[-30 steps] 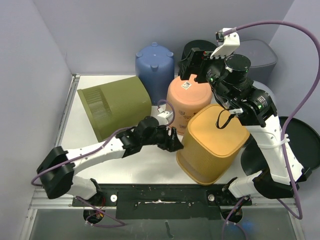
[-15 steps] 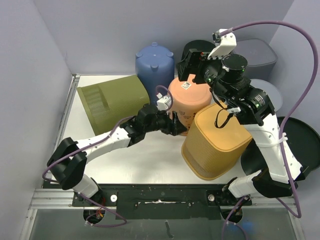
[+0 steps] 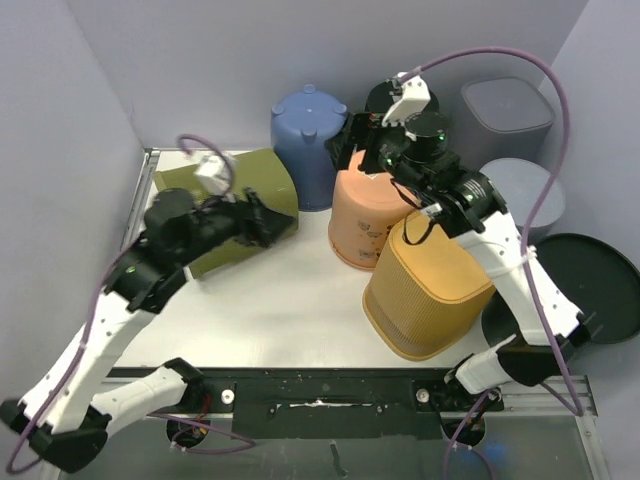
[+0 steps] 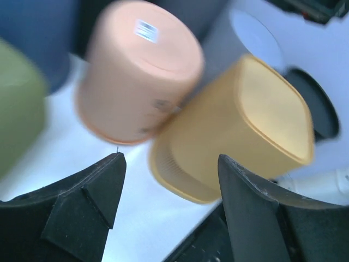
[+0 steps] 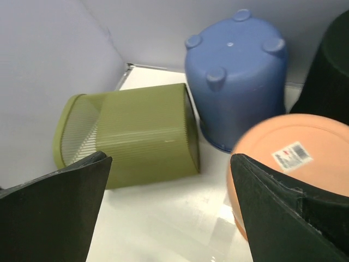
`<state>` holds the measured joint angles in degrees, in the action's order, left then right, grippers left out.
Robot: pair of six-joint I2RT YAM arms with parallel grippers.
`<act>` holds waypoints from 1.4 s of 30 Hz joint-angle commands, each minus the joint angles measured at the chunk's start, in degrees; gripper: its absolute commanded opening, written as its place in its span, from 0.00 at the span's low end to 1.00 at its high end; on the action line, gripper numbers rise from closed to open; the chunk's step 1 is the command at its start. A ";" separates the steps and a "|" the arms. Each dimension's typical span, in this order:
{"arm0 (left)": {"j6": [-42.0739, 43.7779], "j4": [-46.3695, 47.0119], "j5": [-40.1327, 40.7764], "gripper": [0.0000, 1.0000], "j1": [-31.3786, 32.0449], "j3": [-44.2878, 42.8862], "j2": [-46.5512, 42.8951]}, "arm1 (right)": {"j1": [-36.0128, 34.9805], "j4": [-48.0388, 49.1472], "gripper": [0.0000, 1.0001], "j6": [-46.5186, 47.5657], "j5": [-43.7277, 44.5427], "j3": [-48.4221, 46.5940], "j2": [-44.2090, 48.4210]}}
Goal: Turn the large container upside down
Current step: Move the container to the center of the board.
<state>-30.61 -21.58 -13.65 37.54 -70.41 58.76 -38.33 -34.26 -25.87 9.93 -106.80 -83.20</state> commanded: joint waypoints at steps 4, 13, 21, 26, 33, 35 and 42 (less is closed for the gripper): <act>3.42 -23.26 19.78 0.69 -10.28 -7.71 -7.65 | -4.91 8.15 0.98 -7.07 -7.96 -6.74 -12.78; -3.60 -32.00 38.82 0.72 -10.56 -6.95 -10.57 | -9.59 12.08 0.98 -12.86 4.20 -9.77 -21.47; -4.69 -35.91 42.48 0.72 -10.88 -4.10 -8.76 | -6.72 9.24 0.98 -13.65 1.50 -14.03 -28.42; -3.67 -33.41 39.25 0.73 -14.29 -2.69 -8.95 | -3.24 8.61 0.98 -16.49 -2.71 -14.04 -30.85; -0.22 -28.78 27.47 0.72 -24.85 -1.31 -7.64 | -3.09 6.03 0.98 -16.35 -2.06 -16.23 -32.78; 0.77 -27.99 24.84 0.72 -27.80 -1.50 -7.52 | -4.22 6.29 0.98 -14.92 -0.23 -15.32 -31.41; 2.18 -26.08 21.50 0.72 -30.42 -1.68 -7.68 | -8.49 12.58 0.98 -8.55 3.33 -8.34 -23.32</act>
<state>-30.17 -52.75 12.34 7.51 -71.48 51.57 -43.81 -27.75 -39.81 9.72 -118.45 -113.34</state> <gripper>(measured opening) 0.726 0.977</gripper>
